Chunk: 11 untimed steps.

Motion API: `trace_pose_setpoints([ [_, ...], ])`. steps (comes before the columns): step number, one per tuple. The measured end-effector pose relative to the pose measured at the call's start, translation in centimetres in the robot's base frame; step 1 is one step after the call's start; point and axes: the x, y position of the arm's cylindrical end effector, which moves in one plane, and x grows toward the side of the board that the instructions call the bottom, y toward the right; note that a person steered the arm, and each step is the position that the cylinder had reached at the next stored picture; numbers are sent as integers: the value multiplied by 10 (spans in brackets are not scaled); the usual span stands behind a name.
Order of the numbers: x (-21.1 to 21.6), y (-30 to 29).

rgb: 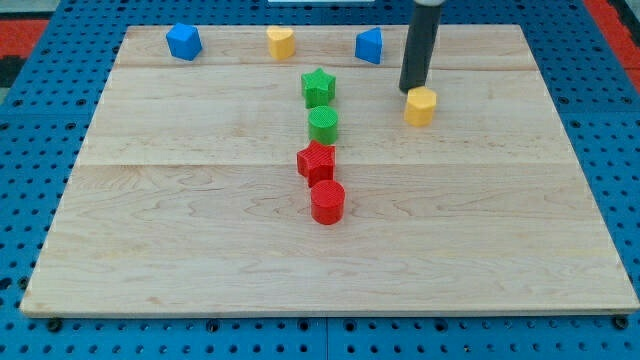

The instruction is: Push the hexagon towards the red circle

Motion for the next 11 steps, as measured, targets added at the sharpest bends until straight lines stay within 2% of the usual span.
trace_pose_setpoints([
  [1,56,-4],
  [2,77,-9],
  [4,58,-18],
  [5,56,-3],
  [6,56,45],
  [7,91,53],
  [8,125,43],
  [9,86,33],
  [10,75,-7],
  [11,97,-45],
])
